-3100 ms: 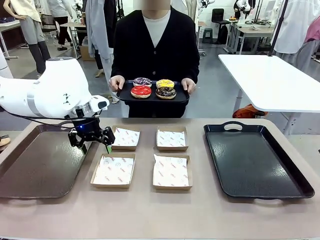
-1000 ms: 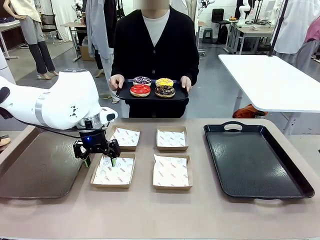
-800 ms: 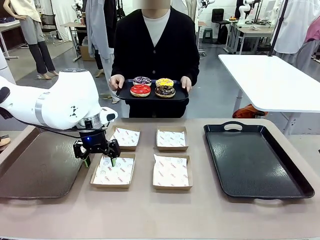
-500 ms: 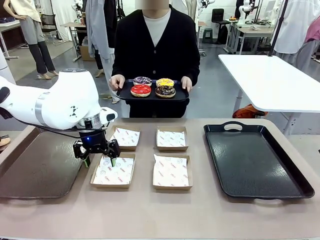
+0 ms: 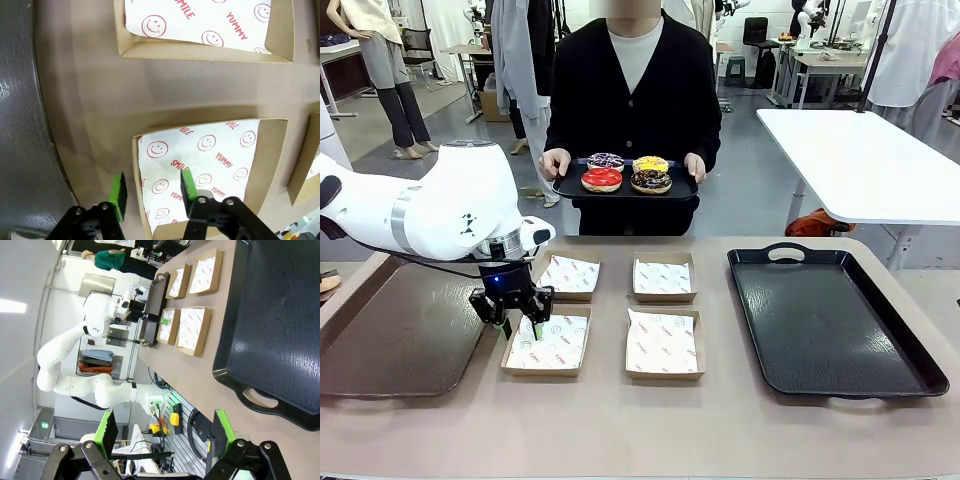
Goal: Individually package the donuts and arrange them on the tray.
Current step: Pick up one Paper togo box.
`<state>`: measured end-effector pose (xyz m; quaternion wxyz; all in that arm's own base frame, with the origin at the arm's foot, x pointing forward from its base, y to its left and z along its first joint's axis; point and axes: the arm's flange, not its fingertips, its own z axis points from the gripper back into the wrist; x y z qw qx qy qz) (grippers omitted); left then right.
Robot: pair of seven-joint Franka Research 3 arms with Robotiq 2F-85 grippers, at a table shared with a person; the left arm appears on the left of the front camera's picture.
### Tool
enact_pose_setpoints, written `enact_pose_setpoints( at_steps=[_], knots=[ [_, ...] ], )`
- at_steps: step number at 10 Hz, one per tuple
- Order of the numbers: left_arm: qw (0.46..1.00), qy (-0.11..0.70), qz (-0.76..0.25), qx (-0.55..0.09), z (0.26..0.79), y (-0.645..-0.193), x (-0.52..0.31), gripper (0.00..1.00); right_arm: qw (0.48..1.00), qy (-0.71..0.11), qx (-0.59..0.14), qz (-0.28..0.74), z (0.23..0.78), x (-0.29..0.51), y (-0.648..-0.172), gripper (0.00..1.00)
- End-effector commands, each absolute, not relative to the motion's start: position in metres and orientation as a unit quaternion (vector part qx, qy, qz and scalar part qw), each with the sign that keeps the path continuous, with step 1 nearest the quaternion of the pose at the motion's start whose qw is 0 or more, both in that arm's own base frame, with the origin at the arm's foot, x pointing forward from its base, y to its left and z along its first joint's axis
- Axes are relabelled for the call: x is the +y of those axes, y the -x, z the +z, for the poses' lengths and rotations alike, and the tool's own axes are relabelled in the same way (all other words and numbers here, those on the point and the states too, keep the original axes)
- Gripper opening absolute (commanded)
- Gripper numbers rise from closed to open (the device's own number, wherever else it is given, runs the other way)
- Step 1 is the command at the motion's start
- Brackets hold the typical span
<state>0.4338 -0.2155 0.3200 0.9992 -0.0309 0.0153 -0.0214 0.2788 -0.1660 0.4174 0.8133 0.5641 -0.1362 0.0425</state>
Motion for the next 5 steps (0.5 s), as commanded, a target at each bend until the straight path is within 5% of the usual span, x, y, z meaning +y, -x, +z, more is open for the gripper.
enact_pose_setpoints(
  at_steps=[1, 3, 5],
  knots=[
    [0.999, 0.019, -0.025, 0.015, 0.321, -0.4343, -0.216, 0.18, 0.809, -0.569, -0.14, 0.047, 0.4172, -0.167, -0.2783, 1.0],
    [0.999, 0.019, -0.023, 0.017, 0.3218, -0.4345, -0.2159, 0.0, 0.809, -0.569, -0.14, 0.047, 0.4172, -0.167, -0.2783, 1.0],
    [0.999, 0.018, -0.021, 0.021, 0.3216, -0.4349, -0.2158, 0.0, 0.809, -0.569, -0.14, 0.047, 0.4172, -0.167, -0.2783, 1.0]
  ],
)
